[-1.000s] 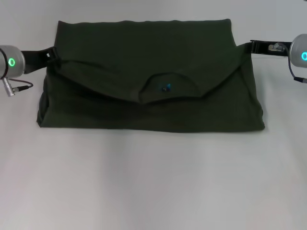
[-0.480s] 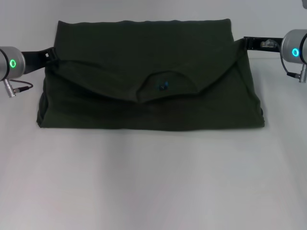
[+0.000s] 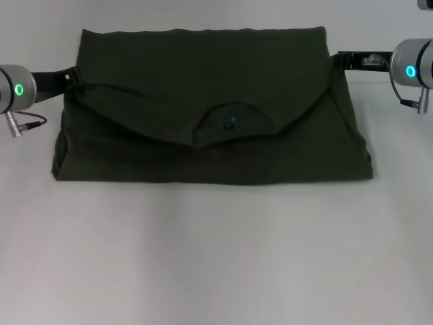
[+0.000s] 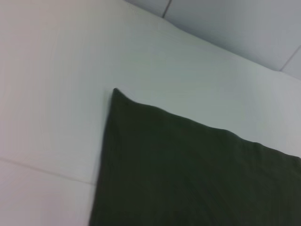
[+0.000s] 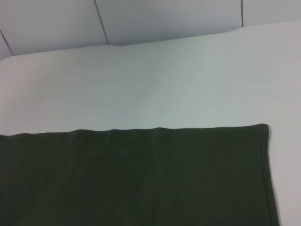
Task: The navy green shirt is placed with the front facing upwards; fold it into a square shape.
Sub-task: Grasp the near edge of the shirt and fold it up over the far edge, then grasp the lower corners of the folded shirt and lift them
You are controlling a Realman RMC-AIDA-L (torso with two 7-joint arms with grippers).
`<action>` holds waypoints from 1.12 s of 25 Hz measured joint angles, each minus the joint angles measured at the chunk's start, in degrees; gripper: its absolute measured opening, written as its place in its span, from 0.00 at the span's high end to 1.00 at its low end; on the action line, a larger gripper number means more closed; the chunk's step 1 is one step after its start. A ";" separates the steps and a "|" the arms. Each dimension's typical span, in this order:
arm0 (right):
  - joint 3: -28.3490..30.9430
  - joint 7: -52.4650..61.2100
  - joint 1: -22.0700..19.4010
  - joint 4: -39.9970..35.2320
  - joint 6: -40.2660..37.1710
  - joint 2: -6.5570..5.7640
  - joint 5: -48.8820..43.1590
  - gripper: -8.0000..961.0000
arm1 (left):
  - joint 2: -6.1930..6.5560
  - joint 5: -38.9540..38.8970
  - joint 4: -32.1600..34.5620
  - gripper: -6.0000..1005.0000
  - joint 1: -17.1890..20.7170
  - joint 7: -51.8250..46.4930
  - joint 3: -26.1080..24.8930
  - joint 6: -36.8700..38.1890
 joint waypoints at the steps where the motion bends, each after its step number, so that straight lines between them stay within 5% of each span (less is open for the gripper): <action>1: -0.01 0.56 0.01 0.01 -0.17 -0.05 -0.13 0.89 | -0.03 -0.21 0.00 0.99 -0.11 0.71 0.00 0.00; 11: 0.06 2.24 -0.17 0.32 0.03 -0.53 -3.85 0.86 | -0.21 -0.39 0.23 0.84 -0.12 0.48 0.82 -0.39; 16: 1.57 5.53 -1.89 -0.87 -2.65 -0.83 -3.50 0.61 | -0.54 -1.81 1.82 0.72 1.42 0.42 0.12 0.57; 21: 5.67 5.56 -8.45 -6.71 -14.09 -1.10 3.22 0.37 | -0.78 -10.12 6.85 0.53 6.80 2.78 0.38 7.42; 25: 6.04 1.54 -15.80 -9.28 -24.99 -1.73 14.03 0.38 | -0.17 -17.37 8.43 0.34 11.66 7.76 0.08 16.92; 28: 6.37 -0.25 -20.04 -8.08 -33.40 -3.20 18.59 0.38 | 0.03 -19.53 8.78 0.28 14.77 14.42 -0.18 21.78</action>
